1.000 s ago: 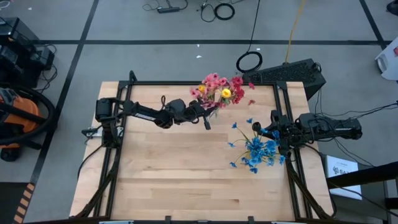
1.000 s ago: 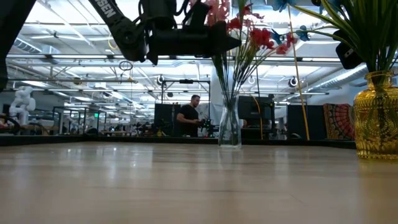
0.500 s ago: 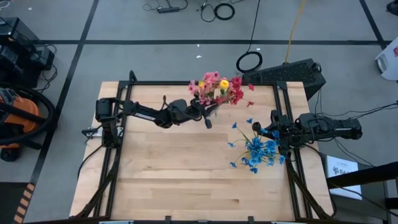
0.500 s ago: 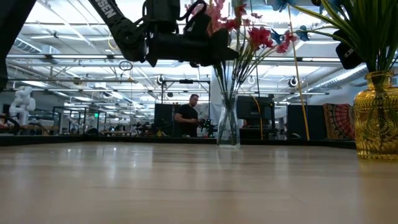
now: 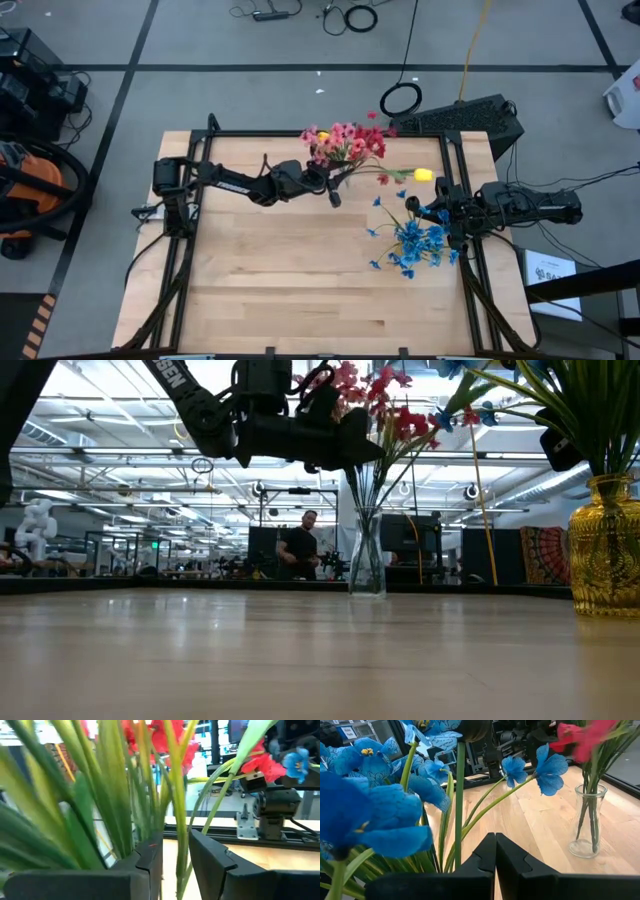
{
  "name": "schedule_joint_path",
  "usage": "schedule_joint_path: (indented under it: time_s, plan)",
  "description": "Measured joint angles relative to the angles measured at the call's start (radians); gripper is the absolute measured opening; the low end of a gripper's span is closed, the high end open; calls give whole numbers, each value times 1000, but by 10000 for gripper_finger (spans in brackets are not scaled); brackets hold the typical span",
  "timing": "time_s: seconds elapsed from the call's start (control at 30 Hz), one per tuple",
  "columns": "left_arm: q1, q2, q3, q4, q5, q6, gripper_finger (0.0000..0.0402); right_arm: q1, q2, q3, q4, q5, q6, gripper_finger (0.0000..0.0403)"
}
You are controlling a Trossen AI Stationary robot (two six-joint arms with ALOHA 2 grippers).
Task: Sort flowers into vase by color
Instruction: Put the yellow flower into the transparent vase
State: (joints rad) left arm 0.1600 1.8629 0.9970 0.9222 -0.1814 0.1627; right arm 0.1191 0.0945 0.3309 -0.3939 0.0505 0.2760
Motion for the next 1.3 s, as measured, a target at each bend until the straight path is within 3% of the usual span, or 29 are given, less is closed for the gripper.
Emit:
schedule_joint_path:
  time_s: [1.07, 1.3]
  plan:
    - [-133, -5, 0, 25, -47, 10, 102, 0, 0, 0, 0, 0, 0, 0]
    - [-186, -5, 138, -347, -170, 20, 90, 0, 0, 0, 0, 0, 0, 0]
